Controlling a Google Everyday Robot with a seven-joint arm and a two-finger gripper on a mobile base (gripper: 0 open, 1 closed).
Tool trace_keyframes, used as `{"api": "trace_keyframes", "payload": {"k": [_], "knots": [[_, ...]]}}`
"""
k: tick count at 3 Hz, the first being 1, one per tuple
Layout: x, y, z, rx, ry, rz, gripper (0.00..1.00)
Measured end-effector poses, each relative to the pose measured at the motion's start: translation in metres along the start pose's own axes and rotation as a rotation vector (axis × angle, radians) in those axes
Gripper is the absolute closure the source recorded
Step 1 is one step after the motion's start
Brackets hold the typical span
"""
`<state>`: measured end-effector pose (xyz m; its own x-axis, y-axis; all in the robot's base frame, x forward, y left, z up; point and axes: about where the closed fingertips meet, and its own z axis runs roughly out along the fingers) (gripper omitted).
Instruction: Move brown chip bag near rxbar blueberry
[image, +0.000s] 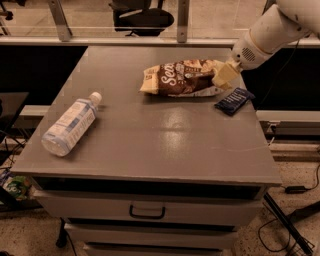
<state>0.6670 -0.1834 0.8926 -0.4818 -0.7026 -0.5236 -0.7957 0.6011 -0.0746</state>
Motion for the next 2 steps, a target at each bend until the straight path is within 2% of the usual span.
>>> {"api": "trace_keyframes", "payload": {"k": [1, 2], "knots": [[-0.0001, 0.0006, 0.0031, -0.004, 0.002, -0.001, 0.01], [-0.0001, 0.0009, 0.0043, -0.006, 0.002, -0.001, 0.0]]}}
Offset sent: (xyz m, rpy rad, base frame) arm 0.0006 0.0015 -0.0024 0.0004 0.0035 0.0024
